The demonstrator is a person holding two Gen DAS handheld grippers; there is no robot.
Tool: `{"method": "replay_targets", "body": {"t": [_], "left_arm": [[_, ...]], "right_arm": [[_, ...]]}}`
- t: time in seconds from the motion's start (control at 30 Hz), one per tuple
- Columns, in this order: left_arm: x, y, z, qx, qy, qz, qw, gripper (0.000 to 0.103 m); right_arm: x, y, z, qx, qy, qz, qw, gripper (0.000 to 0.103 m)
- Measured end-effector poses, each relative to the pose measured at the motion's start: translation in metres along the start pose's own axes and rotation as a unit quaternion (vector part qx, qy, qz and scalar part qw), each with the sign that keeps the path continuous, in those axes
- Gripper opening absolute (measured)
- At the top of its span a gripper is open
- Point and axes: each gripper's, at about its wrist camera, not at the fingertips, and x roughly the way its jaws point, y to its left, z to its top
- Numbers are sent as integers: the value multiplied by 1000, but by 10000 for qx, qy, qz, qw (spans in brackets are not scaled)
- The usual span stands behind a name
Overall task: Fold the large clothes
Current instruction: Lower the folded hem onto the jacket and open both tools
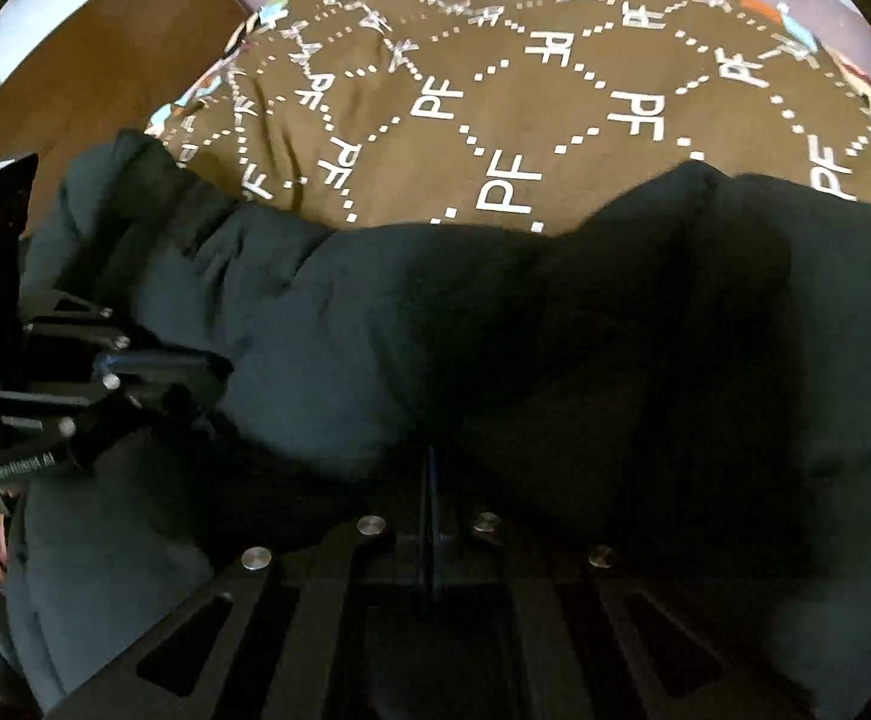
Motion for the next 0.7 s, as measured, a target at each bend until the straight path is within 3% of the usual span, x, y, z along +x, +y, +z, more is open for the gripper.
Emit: {"method": "replay_targets", "body": {"t": [0.13, 0.33, 0.47, 0.53, 0.63, 0.7], "left_arm": [[-8, 8, -18, -189, -169, -114, 9996, 3], [18, 11, -5, -438, 98, 183, 9988, 3], [1, 11, -12, -460, -325, -8, 9984, 3], [-8, 7, -13, -464, -495, 138, 9976, 3], [-23, -10, -16, -402, -826, 400, 9950, 7], [-29, -17, -19, -429, -1042, 586, 9919, 15]], "right_arm": [[0, 3, -8, 69, -95, -114, 9999, 0], [12, -2, -3, 196, -112, -258, 9994, 0], [-5, 5, -19, 133, -584, -322, 9977, 2], [-20, 12, -27, 33, -853, -506, 9951, 3], [-40, 22, -38, -47, -1243, -707, 9897, 14], [-57, 28, -50, -20, -1537, -828, 9846, 32]]}}
